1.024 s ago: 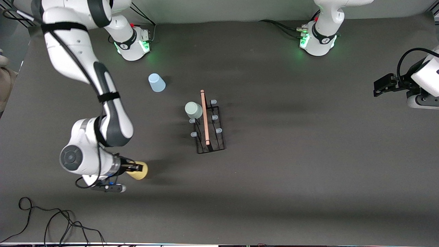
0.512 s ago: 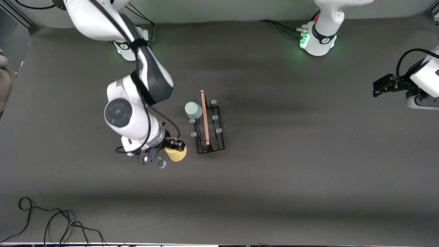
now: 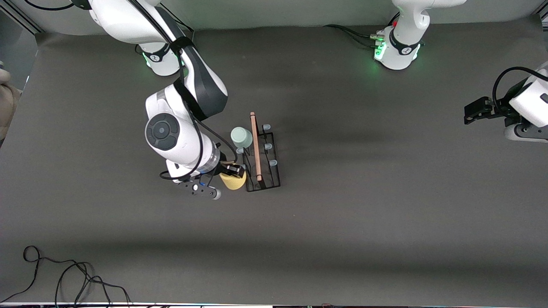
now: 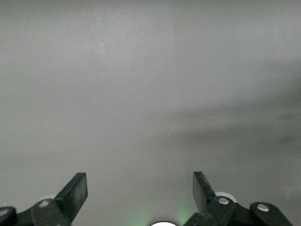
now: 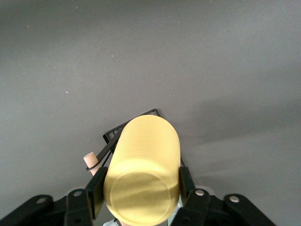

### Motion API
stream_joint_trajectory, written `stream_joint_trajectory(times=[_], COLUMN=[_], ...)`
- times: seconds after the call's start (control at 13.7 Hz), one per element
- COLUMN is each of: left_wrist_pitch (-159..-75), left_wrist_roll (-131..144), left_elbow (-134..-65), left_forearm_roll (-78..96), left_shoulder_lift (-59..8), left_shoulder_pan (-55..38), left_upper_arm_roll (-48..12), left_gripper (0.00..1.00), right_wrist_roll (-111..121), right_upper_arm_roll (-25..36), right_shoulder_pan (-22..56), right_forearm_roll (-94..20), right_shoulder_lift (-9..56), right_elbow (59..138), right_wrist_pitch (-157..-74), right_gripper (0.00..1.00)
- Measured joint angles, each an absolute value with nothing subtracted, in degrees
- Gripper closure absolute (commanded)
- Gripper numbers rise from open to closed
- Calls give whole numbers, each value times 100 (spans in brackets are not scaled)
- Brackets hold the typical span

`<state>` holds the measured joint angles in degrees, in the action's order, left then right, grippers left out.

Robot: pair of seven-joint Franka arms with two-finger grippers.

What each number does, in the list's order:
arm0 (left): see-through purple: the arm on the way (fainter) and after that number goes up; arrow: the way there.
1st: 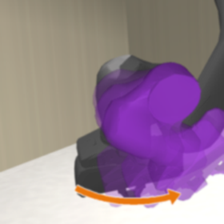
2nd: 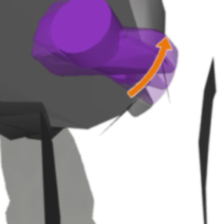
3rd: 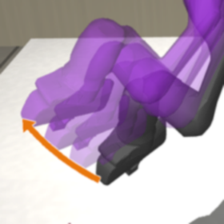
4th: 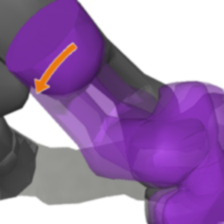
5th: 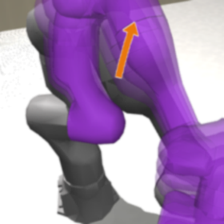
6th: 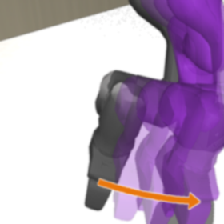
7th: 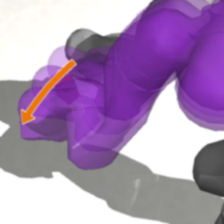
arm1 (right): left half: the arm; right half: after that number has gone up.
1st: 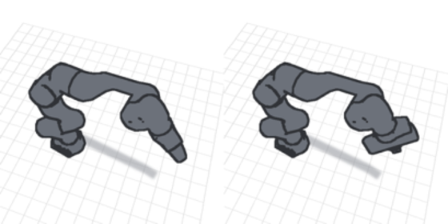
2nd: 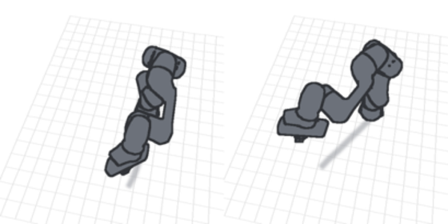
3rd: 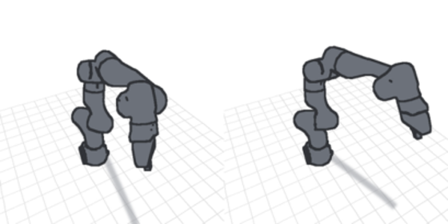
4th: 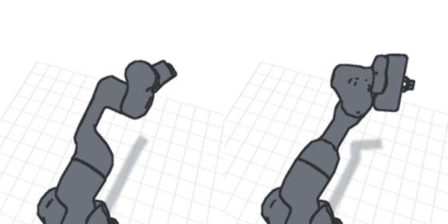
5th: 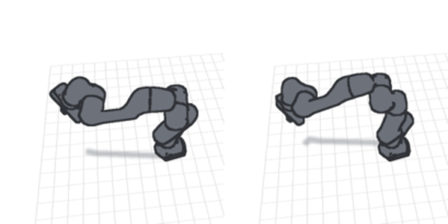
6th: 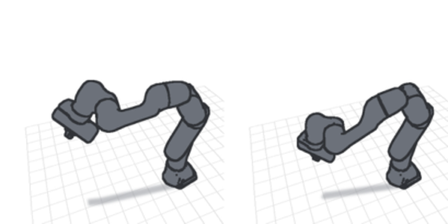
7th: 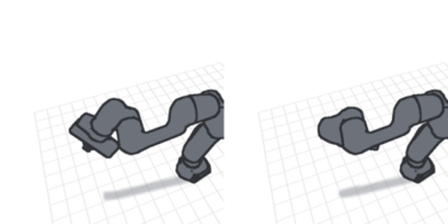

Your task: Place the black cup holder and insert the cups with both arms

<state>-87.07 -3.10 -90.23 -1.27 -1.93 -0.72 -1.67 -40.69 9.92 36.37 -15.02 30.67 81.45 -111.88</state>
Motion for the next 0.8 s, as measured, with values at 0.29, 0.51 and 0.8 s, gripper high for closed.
stream_joint_trajectory(times=[0.29, 0.51, 0.8], left_wrist_pitch=[-8725, -8725, -8730], left_wrist_roll=[-310, -310, -310], left_elbow=[-9022, -9022, -9020], left_forearm_roll=[-129, -129, -129], left_shoulder_lift=[-193, -193, -192], left_shoulder_pan=[-71, -71, -70], left_upper_arm_roll=[-165, -165, -150], left_gripper=[0, 0, 0], right_wrist_roll=[-4070, -4070, -4070], right_upper_arm_roll=[991, 990, 1038], right_shoulder_pan=[3782, 3870, 3882], right_forearm_roll=[-1543, -1543, -1543], right_shoulder_lift=[3197, 3417, 3540], right_elbow=[8196, 8204, 8195], right_wrist_pitch=[-11188, -11215, -11244], right_gripper=[72, 18, 0])
